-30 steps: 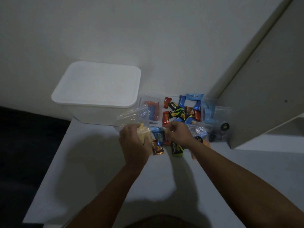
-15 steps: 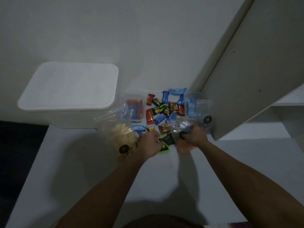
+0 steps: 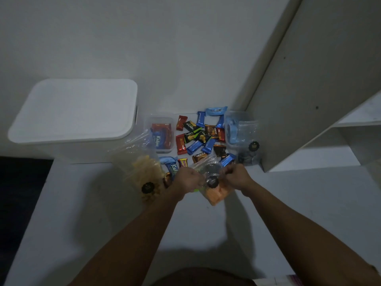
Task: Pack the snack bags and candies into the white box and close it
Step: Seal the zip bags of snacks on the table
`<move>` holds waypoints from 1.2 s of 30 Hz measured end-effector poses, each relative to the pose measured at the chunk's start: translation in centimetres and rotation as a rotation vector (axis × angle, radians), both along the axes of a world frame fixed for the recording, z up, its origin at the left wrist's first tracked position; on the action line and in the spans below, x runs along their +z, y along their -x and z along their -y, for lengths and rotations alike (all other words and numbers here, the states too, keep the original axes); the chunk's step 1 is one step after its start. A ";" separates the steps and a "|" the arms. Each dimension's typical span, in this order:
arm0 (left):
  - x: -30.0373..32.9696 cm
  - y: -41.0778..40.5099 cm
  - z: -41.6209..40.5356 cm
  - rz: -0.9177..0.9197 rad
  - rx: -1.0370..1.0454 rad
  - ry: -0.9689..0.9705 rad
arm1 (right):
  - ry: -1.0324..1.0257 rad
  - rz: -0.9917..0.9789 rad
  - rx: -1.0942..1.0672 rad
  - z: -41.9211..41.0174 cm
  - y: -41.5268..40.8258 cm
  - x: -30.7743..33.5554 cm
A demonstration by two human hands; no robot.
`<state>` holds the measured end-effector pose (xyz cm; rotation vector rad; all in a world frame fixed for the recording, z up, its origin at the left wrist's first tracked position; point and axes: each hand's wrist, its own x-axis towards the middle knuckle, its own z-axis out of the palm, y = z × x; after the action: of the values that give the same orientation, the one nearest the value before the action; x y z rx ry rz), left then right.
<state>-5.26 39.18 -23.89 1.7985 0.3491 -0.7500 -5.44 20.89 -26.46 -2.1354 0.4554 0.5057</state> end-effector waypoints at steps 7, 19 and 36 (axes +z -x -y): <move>1.8 0.2 -0.7 -0.151 0.224 0.162 | -0.132 0.178 -0.045 -1.0 2.6 0.7; 2.5 2.2 -0.6 -0.048 0.190 0.159 | -0.454 0.086 -0.075 -1.3 4.8 3.5; 3.8 4.0 -1.5 0.134 -0.122 -0.114 | 0.287 0.663 0.119 -3.4 6.8 5.8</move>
<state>-9.29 40.70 -20.13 1.9802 0.1976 -0.7017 -12.24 24.30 -20.71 -2.4505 0.0219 -0.2322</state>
